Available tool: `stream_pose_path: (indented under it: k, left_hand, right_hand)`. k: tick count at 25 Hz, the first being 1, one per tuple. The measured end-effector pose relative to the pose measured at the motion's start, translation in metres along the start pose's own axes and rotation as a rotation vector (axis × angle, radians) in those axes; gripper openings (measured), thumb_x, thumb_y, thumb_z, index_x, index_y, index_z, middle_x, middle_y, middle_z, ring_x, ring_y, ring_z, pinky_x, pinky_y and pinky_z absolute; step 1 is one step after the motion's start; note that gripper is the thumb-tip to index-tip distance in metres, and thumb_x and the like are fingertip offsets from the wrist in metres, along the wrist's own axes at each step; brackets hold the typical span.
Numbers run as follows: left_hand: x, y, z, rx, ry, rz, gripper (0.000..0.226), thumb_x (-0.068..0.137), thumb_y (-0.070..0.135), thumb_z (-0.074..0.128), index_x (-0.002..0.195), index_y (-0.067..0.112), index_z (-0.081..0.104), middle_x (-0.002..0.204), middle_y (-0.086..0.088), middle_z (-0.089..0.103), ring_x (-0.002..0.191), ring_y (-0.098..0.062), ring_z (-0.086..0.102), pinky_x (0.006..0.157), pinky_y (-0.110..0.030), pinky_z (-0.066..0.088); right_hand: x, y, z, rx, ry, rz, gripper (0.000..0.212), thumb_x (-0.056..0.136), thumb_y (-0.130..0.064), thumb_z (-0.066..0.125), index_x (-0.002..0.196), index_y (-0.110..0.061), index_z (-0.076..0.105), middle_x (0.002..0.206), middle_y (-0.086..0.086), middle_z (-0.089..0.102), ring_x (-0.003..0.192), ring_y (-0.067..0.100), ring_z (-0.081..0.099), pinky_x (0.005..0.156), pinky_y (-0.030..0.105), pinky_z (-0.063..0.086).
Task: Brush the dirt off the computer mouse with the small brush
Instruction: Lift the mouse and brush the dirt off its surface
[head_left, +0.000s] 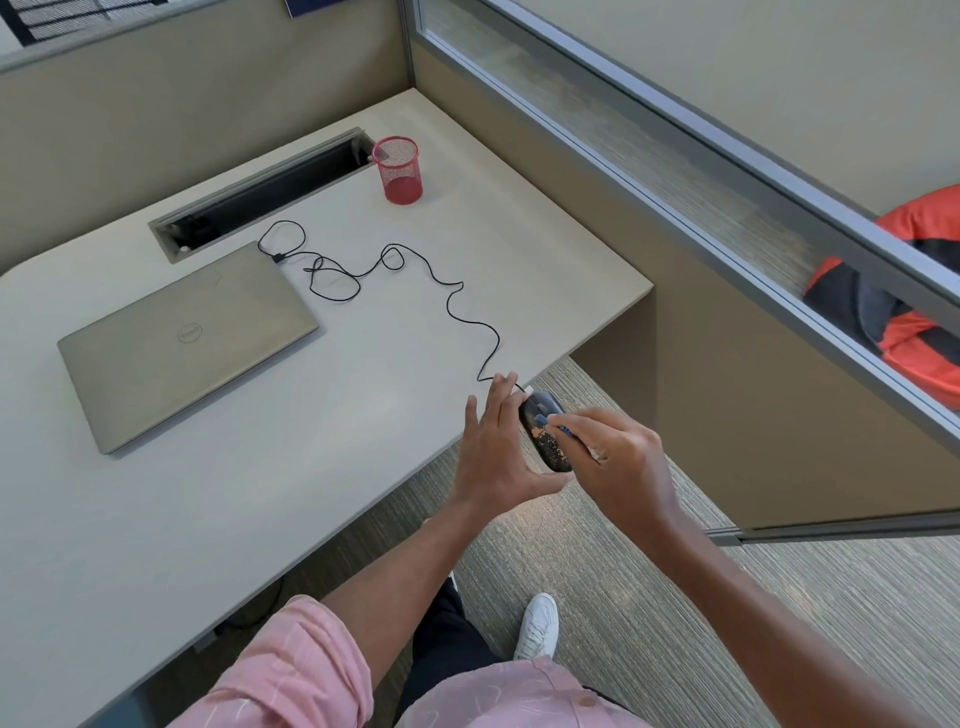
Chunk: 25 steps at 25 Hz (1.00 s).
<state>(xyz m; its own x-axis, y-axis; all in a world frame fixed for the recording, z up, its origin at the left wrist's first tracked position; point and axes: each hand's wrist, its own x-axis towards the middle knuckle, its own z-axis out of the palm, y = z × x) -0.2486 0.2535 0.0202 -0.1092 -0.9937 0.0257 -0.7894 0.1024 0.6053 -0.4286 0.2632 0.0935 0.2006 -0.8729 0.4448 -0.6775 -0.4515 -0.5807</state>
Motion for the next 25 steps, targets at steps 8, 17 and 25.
stream_pose_path:
  k: [8, 17, 25]
  left_hand:
    - [0.002, 0.003, 0.002, -0.001, -0.003, -0.008, 0.125, 0.063, 0.074, 0.084, 0.160, 0.010, 0.037, 0.183, -0.003, 0.022, 0.174, -0.019, 0.008, 0.139, -0.060, 0.010]
    - [0.004, 0.001, 0.005, 0.015, -0.001, 0.002, 0.124, 0.067, 0.070, 0.085, 0.161, 0.007, 0.034, 0.184, -0.004, 0.020, 0.174, -0.019, 0.007, 0.139, -0.062, 0.012]
    - [0.009, 0.002, 0.007, 0.015, -0.008, 0.011, 0.127, 0.066, 0.074, 0.084, 0.162, 0.008, 0.034, 0.184, -0.005, 0.021, 0.174, -0.020, 0.006, 0.139, -0.062, 0.011]
  right_hand:
    - [0.006, 0.001, 0.005, -0.020, 0.005, -0.005, 0.010, 0.090, 0.005, 0.090, 0.099, 0.001, 0.088, 0.091, 0.013, 0.084, 0.073, 0.035, 0.080, 0.060, 0.050, 0.065]
    - [-0.009, -0.001, 0.007, -0.030, 0.005, -0.102, 0.010, 0.091, 0.003, 0.090, 0.100, 0.000, 0.088, 0.095, 0.011, 0.085, 0.081, 0.030, 0.082, 0.065, 0.043, 0.067]
    - [-0.007, 0.012, 0.011, -0.087, 0.021, -0.164, 0.012, 0.089, 0.002, 0.092, 0.098, -0.004, 0.088, 0.093, 0.008, 0.085, 0.079, 0.027, 0.082, 0.060, 0.040, 0.066]
